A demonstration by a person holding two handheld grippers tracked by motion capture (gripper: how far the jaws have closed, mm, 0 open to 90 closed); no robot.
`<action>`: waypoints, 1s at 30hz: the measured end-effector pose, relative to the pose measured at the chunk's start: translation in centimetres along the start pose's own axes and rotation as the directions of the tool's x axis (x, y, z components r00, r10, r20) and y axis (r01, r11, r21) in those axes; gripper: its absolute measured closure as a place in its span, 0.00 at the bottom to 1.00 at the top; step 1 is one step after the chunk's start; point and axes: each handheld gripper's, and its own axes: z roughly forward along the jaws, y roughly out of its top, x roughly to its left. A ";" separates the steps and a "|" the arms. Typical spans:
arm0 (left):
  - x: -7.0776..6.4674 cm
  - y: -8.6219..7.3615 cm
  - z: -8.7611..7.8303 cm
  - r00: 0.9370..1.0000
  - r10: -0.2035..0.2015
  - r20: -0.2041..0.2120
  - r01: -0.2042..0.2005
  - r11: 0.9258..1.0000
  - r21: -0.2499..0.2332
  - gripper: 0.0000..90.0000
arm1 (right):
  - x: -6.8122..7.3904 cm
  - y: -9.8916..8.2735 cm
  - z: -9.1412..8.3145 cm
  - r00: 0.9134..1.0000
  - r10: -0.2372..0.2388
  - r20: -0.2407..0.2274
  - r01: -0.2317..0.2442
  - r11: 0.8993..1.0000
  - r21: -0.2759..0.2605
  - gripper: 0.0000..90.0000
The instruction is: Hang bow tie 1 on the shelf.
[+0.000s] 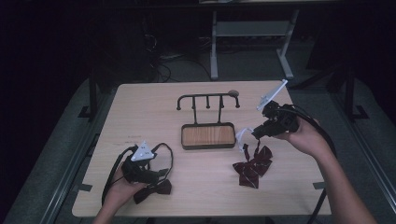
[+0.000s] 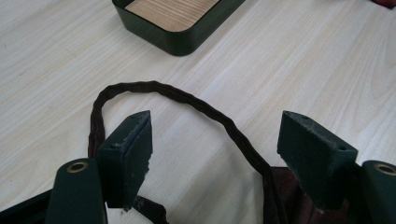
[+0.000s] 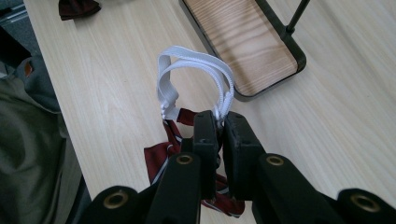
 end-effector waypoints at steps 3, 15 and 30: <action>-0.1 -0.1 0.0 1.000 -0.002 -0.002 0.002 1.000 0.003 0.30 | 0.0 0.3 -0.1 1.000 -0.005 0.000 0.005 1.000 0.002 0.93; -0.1 0.0 -0.2 1.000 -0.006 -0.014 0.006 1.000 -0.003 0.30 | -0.3 1.3 -0.4 1.000 -0.007 0.000 0.007 1.000 -0.007 0.93; -0.1 0.0 -0.2 1.000 -0.003 -0.014 0.003 1.000 0.000 0.30 | -0.7 3.1 -1.4 0.999 -0.007 0.035 0.007 1.000 -0.005 0.93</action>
